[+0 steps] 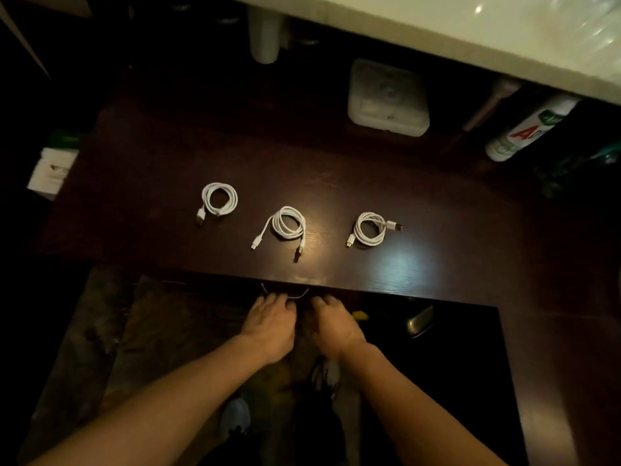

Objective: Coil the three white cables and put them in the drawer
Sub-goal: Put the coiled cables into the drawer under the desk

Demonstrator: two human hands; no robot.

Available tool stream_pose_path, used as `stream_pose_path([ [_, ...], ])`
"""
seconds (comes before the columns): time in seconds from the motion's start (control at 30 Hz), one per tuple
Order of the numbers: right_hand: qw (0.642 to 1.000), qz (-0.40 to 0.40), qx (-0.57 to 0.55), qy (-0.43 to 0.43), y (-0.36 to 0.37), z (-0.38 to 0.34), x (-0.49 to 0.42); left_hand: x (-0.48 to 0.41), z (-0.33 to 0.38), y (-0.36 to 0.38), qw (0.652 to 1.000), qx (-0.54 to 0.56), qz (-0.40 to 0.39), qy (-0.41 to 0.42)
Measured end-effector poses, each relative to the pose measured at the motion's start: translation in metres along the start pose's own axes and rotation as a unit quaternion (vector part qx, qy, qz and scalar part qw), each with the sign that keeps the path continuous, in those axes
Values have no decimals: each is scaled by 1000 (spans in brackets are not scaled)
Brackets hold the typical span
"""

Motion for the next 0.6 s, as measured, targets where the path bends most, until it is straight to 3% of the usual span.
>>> stream_pose_path([
  [0.17,989,7,133,-64,36,-24,-42,-39,-22,41,997,51,-25,-56],
  [0.37,979,136,143,-59,54,-27,-43,-45,-29,57,980,88,129,-122],
  [0.6,978,101,149,-101,106,-24,12,18,-22,90,947,200,173,-183],
])
Point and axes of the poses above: each hand's wrist, its own x-axis away from the middle knuckle, its own y-axis out of the palm, z = x × y, the point moved 4 cm from there along -x, towards the middle knuckle, and after that the axes turned 6 degrees about x, right-handed, at the moved point
